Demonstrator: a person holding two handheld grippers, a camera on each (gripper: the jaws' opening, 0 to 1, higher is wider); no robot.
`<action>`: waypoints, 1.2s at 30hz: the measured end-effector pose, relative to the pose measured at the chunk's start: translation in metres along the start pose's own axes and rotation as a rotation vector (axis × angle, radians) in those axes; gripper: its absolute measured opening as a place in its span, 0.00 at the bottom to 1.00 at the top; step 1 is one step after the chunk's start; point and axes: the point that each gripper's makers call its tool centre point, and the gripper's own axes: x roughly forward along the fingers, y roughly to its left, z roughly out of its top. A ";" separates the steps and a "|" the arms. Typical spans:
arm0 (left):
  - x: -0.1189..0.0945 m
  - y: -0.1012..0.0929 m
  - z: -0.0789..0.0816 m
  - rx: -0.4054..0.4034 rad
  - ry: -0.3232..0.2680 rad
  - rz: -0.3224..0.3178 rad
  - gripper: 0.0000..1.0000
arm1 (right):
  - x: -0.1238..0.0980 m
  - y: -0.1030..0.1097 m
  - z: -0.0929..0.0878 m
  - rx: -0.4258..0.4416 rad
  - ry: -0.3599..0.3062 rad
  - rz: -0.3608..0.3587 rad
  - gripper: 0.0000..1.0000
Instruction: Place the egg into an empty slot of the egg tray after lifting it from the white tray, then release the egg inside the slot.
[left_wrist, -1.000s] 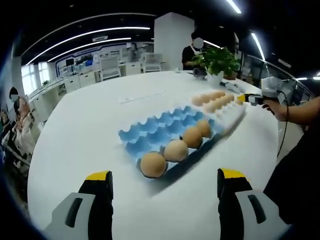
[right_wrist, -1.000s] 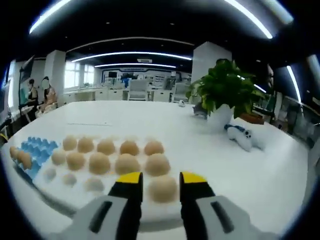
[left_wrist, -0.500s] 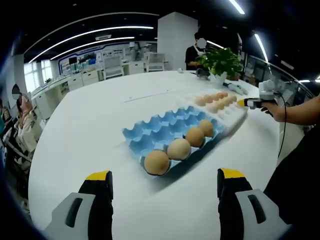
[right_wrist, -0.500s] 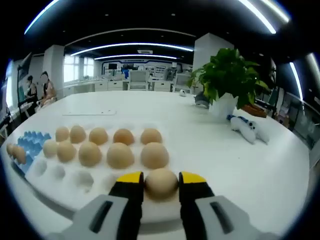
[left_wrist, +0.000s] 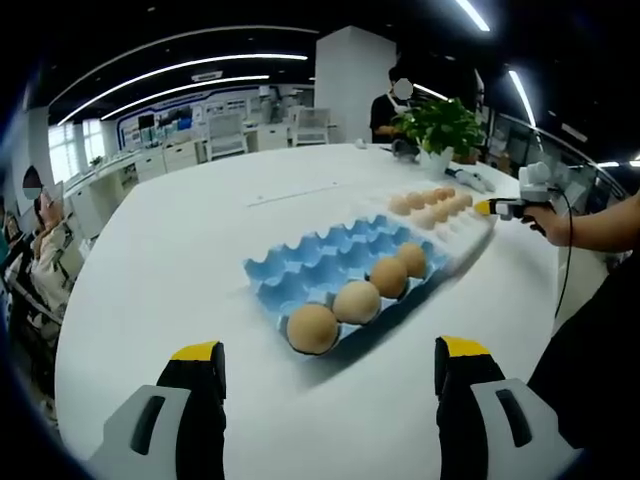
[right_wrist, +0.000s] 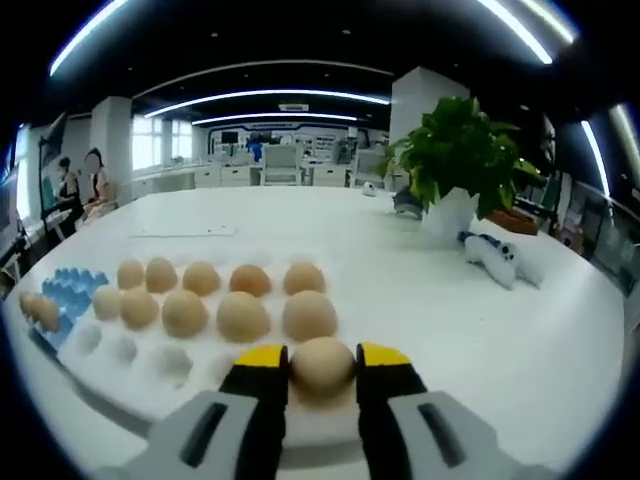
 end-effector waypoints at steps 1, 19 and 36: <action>0.000 0.000 0.000 -0.001 0.001 0.000 0.86 | -0.002 0.000 0.003 0.009 -0.008 0.001 0.26; 0.002 -0.002 0.000 -0.009 -0.004 -0.009 0.86 | -0.025 0.063 0.046 0.009 -0.114 0.167 0.26; 0.003 -0.001 -0.003 -0.014 -0.003 -0.010 0.86 | -0.042 0.171 0.049 -0.035 -0.114 0.429 0.26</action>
